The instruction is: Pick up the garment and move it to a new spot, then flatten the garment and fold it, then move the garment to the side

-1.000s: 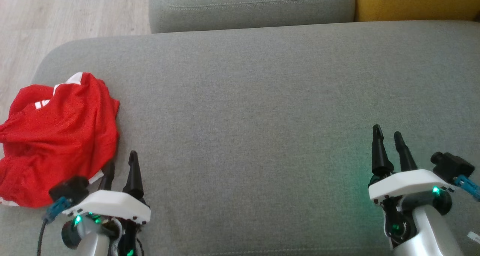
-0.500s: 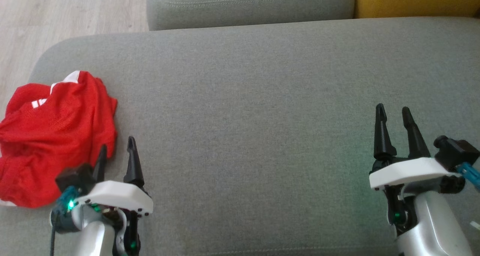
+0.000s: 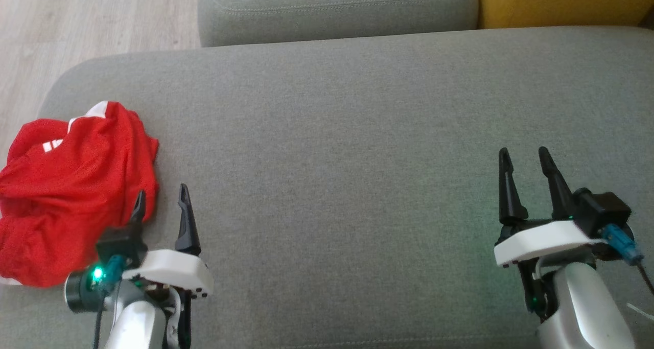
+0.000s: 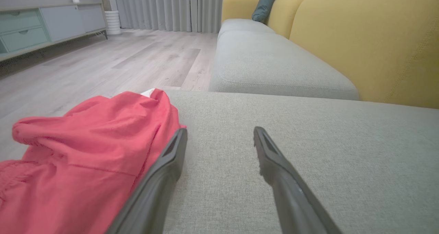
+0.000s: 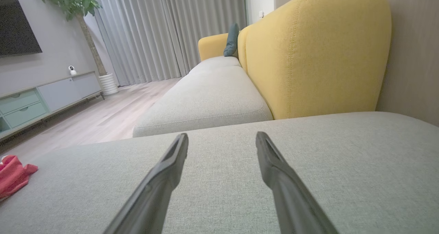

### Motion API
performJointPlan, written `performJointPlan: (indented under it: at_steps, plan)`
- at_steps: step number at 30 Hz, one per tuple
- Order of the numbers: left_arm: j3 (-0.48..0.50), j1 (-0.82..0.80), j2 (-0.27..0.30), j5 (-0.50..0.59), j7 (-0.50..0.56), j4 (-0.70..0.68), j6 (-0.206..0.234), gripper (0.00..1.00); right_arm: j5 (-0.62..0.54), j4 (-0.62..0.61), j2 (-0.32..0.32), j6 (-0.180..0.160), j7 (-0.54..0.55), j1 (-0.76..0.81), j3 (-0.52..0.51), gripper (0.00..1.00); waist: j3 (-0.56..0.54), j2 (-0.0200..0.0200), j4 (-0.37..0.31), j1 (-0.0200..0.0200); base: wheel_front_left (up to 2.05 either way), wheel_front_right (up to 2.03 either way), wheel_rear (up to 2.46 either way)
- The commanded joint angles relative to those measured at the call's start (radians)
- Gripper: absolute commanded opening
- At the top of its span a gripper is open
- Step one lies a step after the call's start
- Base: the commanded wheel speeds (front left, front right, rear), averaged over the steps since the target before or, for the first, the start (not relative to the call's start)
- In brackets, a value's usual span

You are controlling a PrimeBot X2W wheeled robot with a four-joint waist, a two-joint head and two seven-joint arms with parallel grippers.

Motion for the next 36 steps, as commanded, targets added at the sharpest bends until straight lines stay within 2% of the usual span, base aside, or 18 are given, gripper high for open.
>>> performJointPlan:
  at_steps: [1, 13, 21, 28, 29, 36]
  plan:
    - [0.02, -0.046, 0.017, 0.034, -0.019, -0.032, 0.011, 1.0, -0.035, -0.027, -0.005, 0.007, -0.015, -0.055, 0.029, 1.0, -0.001, 0.0, -0.001, 0.0, 0.0, 0.0, 0.0]
    - [0.029, -0.045, 0.01, 0.169, -0.053, -0.036, 0.031, 1.0, -0.167, -0.006, -0.006, 0.008, -0.05, -0.063, 0.0, 1.0, -0.002, 0.0, -0.009, 0.0, 0.0, 0.0, 0.0]
    - [0.036, -0.048, 0.0, 0.173, -0.053, -0.035, 0.016, 1.0, -0.165, -0.015, -0.006, 0.008, -0.05, -0.06, 0.001, 1.0, 0.006, 0.0, 0.012, 0.0, 0.0, 0.0, 0.0]
    - [0.022, -0.052, -0.017, 0.166, -0.053, -0.025, 0.003, 1.0, -0.159, -0.02, -0.006, 0.008, -0.05, -0.057, 0.029, 1.0, 0.01, 0.0, 0.144, 0.0, 0.0, 0.0, 0.0]
    - [0.018, -0.048, -0.02, 0.167, -0.053, -0.027, -0.003, 1.0, -0.154, -0.022, -0.006, 0.008, -0.05, -0.053, 0.039, 1.0, 0.009, 0.0, 0.197, 0.0, 0.0, 0.0, 0.0]
    - [0.037, -0.032, -0.021, 0.168, -0.053, -0.033, -0.004, 1.0, -0.135, -0.014, -0.006, 0.008, -0.05, -0.045, 0.064, 1.0, 0.004, 0.0, 0.373, 0.0, 0.0, 0.0, 0.0]
